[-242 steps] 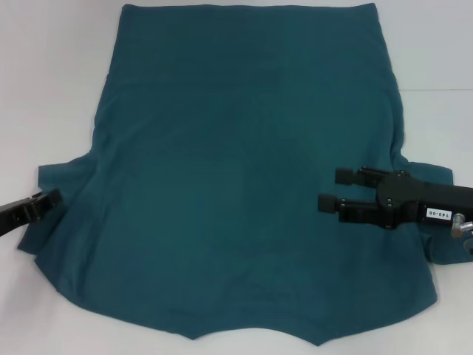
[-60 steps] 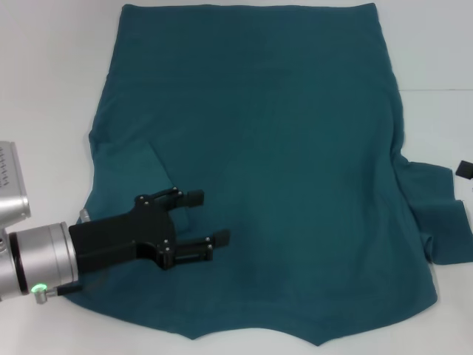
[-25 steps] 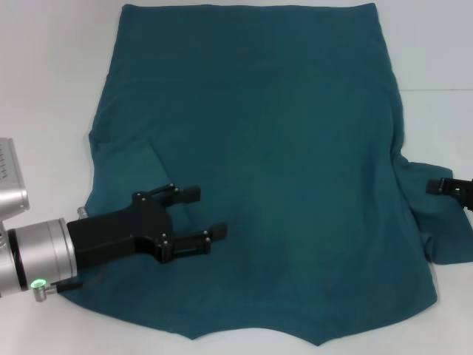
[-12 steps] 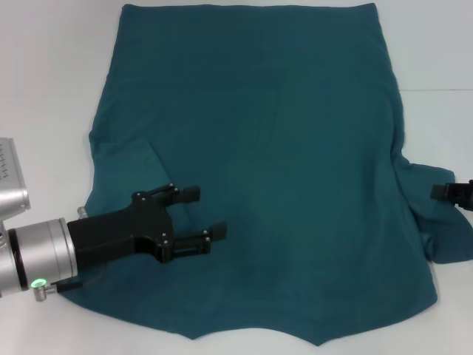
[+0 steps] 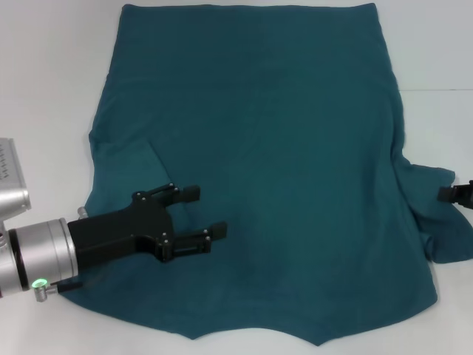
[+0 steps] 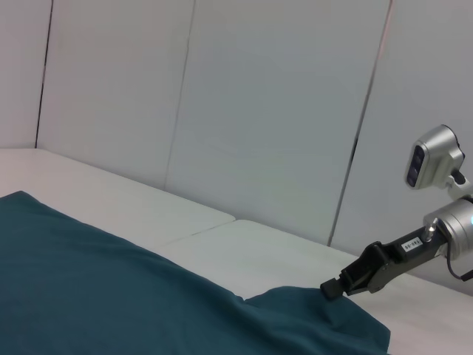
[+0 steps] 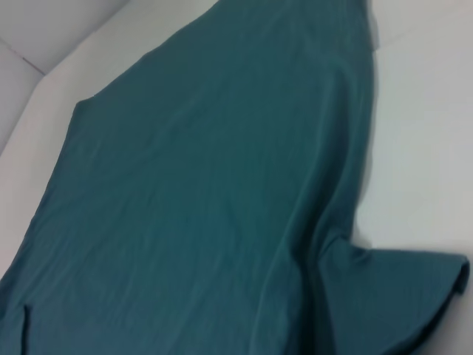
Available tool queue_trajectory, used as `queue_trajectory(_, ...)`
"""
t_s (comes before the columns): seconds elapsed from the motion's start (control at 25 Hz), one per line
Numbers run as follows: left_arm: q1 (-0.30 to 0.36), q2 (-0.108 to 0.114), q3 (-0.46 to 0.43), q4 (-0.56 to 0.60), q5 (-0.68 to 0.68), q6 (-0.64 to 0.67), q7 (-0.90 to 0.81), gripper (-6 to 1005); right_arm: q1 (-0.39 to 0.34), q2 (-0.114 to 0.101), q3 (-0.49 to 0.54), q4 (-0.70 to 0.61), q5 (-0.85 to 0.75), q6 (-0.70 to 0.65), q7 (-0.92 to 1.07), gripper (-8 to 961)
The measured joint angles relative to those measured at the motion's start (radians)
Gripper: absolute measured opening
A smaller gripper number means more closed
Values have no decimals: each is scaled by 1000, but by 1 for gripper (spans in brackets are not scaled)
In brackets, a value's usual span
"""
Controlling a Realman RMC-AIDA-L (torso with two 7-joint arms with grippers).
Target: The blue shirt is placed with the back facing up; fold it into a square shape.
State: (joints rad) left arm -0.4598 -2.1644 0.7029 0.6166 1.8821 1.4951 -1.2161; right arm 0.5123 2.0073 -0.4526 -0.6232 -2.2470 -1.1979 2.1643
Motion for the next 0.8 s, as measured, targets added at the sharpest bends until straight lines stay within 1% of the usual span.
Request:
queue_trajectory(0.12,2,0,-3,0,-1,2,-7,860,-3,3,12,0,17,11,-29,0)
queue_trajectory(0.2,2,0,-3,0,-1,3,-12,860,-11,8,24,1,49,25,-64,-1)
queue_trajectory(0.36,2,0,-4,0,-2,3,-29,860,-29,11,40,2,112,70,-114,-1)
queue_trajectory(0.56,0,-1,-5,0,-8,2,-35,859,-30,-1,40,4,149,97,-145,0)
queue_trajectory(0.72,1,-3,-5,-2,-16,1,-35,859,-4,-16,31,4,151,99,-148,1)
queue_trajectory(0.8,3,-3,-5,-9,-19,1,-35,859,14,-20,26,4,148,100,-153,2)
